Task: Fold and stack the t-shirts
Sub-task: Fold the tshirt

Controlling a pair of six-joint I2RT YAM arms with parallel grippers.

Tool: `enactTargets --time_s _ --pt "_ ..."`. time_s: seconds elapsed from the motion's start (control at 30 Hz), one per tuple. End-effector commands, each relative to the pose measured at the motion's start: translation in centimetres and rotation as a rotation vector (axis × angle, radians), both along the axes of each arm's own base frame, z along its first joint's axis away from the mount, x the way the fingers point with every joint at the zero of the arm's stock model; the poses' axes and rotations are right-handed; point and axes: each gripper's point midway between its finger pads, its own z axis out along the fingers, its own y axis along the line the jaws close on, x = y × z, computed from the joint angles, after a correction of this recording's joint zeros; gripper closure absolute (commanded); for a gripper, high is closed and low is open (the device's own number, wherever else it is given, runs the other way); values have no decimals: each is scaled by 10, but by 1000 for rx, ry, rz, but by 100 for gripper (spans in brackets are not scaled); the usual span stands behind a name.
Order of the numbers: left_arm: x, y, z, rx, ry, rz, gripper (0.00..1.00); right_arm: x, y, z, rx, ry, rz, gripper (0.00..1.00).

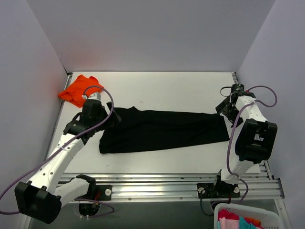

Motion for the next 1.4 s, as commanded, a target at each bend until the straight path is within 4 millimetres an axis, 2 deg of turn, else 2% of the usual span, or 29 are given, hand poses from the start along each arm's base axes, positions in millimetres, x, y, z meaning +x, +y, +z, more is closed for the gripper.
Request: enactTargets --time_s 0.0,0.07,0.1,0.17,0.2,0.27,0.3,0.33,0.37,0.4,0.47,0.5,0.57,0.63,0.67,0.73,0.77,0.8,0.87,0.93,1.07,1.23,1.37 --pt "20 11 28 33 -67 82 6 5 0 23 -8 -47 3 0" --pt "33 10 23 64 -53 76 6 7 2 25 2 -53 5 0" --pt "43 8 5 88 7 77 6 10 3 27 7 -62 8 0" --pt "64 3 1 94 13 60 6 12 4 28 14 -63 11 0" --pt "75 -1 -20 91 67 44 4 13 3 29 14 -63 12 0" --pt "100 -13 -20 56 32 -8 2 16 3 32 15 -72 16 0" --pt "108 -23 -35 27 63 -53 1 16 3 32 14 -70 21 0" --pt "116 -24 -38 19 60 -73 1 16 3 34 14 -70 24 0" --pt "130 -28 -31 3 26 -88 0 16 4 35 13 -66 29 0" --pt "135 -32 -45 -18 59 -111 0 16 3 36 11 -67 31 0" --pt "152 -23 -43 -39 42 -103 6 15 3 37 9 -62 36 0" --pt "157 -19 -46 -53 40 -103 6 15 2 37 5 -60 38 0" --pt "170 -8 -37 -105 -15 -108 6 13 2 36 3 -47 44 0" --pt "172 -4 -31 -168 -43 -139 6 11 1 33 -1 -36 48 0" --pt "181 12 -25 -190 -78 -122 6 10 0 33 -7 -30 50 1" --pt "182 21 -29 -254 -78 -120 7 8 -1 29 -9 -15 51 0" --pt "186 38 -22 -309 -112 -119 7 8 -1 29 -10 -11 52 1" --pt "183 43 -31 -337 -95 -115 7 9 -2 27 -13 -4 51 1" --pt "180 47 -33 -397 -89 -139 7 10 -2 26 -13 2 53 1" --pt "173 57 -51 -416 -38 -118 8 15 -3 29 -18 -3 54 1" --pt "154 59 -76 -446 31 -112 11 21 -2 30 -19 -1 56 1" --pt "127 51 -89 -466 73 -138 14 27 2 30 -20 -3 59 1" --pt "113 53 -94 -449 81 -131 14 27 7 28 -16 -3 60 1"
